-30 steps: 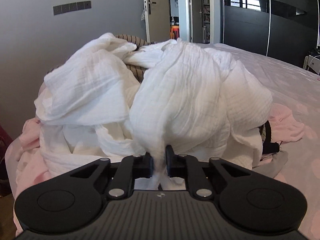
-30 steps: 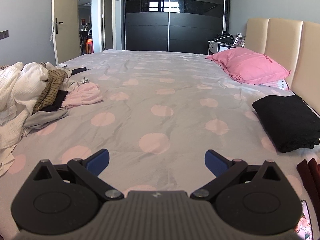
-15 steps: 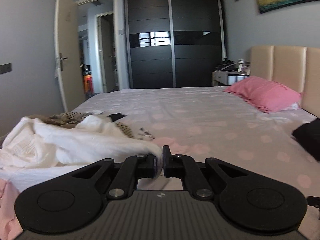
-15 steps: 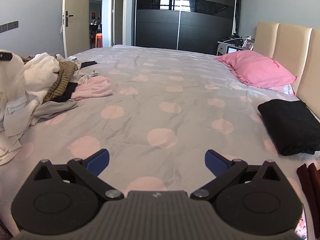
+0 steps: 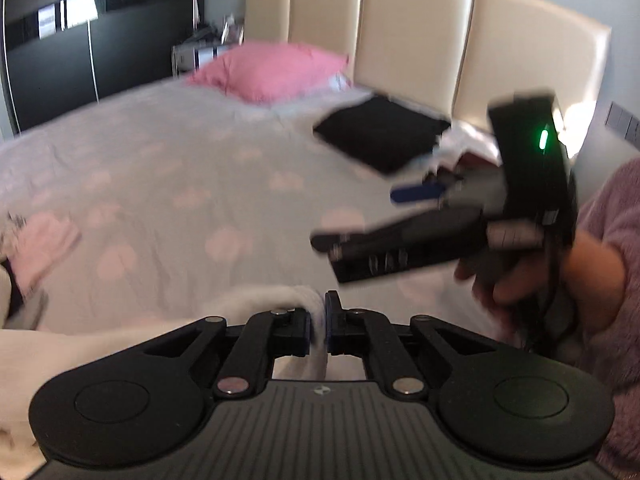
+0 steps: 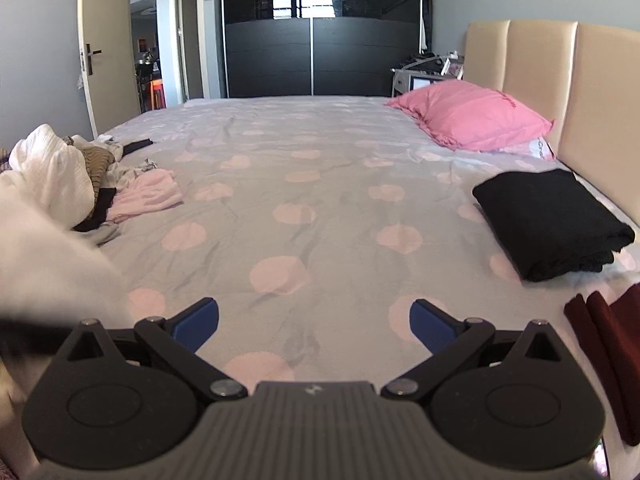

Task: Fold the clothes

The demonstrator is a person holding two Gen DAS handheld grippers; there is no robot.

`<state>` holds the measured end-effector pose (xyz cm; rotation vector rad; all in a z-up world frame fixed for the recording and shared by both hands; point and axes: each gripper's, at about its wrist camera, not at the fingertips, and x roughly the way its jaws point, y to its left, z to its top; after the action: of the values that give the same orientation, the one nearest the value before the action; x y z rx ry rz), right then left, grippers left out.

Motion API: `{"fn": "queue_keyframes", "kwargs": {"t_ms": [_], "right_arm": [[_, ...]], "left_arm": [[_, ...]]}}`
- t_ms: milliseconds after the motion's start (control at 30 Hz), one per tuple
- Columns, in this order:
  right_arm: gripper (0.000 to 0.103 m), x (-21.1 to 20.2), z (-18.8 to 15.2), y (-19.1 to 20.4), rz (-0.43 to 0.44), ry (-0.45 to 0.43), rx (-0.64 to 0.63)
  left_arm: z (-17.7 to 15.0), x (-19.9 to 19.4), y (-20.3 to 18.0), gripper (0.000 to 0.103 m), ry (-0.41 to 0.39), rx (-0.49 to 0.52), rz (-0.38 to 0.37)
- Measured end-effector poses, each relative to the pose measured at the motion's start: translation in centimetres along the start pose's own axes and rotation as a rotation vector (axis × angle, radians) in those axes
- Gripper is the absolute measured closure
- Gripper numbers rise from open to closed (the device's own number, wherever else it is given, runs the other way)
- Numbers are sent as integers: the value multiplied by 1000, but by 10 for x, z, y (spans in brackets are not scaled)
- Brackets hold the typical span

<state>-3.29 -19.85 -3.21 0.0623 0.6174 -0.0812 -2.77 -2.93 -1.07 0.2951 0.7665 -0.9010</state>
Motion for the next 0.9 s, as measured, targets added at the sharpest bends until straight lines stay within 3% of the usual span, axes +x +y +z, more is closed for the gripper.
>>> {"fn": "queue_keyframes", "kwargs": {"t_ms": [67,200,233,600,733,900], "right_arm": [[0,2,-1,-1,23,23,14],[0,3,-2,0,33,31,4],[0,3,-3,1,35,31,0],[2,5,-8,20,110,51,-56],[10,5,-13,32,167,63,-86],[11,8,-19,50,246,96,-131]], "left_arm": [[-9,4,3,92,34,-20,2],[-20,-1,11,60,47,-55,36],[-21,-4,12,57,43,-68,44],[-26,-26,42,51,31,-181,193],[-32,-29,52,51,45,-227,295],[-43,-29,62,51,90,-261,410]]}}
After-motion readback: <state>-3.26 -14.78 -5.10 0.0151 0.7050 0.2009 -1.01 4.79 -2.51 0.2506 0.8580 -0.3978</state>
